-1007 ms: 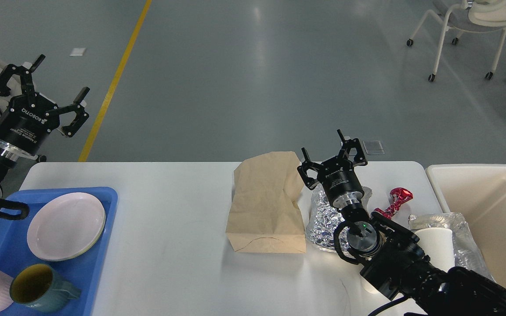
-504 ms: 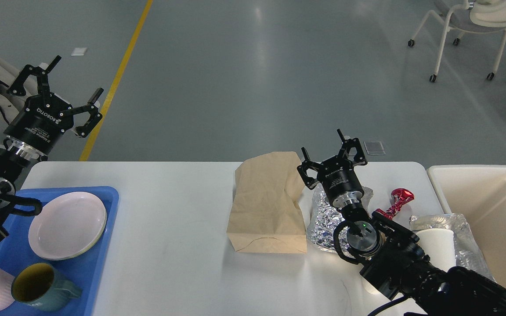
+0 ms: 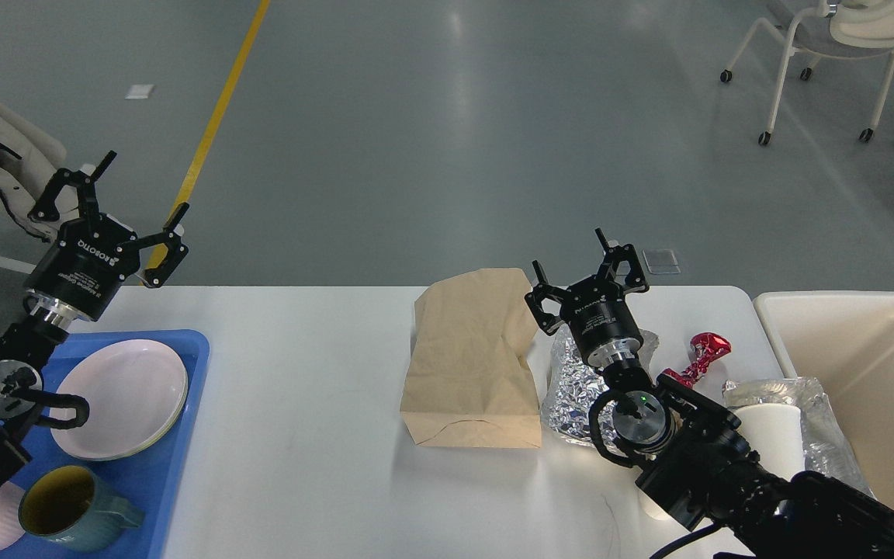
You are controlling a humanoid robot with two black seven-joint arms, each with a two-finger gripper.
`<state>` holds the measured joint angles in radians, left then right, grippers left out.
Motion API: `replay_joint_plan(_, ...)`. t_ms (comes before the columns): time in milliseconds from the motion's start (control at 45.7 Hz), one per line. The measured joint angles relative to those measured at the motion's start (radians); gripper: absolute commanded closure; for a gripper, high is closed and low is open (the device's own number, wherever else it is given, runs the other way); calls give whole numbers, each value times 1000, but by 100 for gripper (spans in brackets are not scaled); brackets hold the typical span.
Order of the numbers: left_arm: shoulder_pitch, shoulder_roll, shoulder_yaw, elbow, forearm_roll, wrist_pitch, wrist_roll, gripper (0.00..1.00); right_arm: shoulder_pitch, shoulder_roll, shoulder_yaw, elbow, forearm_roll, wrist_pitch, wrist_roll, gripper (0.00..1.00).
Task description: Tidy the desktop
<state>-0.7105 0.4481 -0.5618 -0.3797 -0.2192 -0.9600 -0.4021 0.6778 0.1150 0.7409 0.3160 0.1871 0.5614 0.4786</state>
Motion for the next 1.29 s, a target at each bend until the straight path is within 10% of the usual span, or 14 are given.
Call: replay_joint_plan(1292,207,-101,-261,2,6,0,-3,3,-1,0,0,0,0,0,0,0)
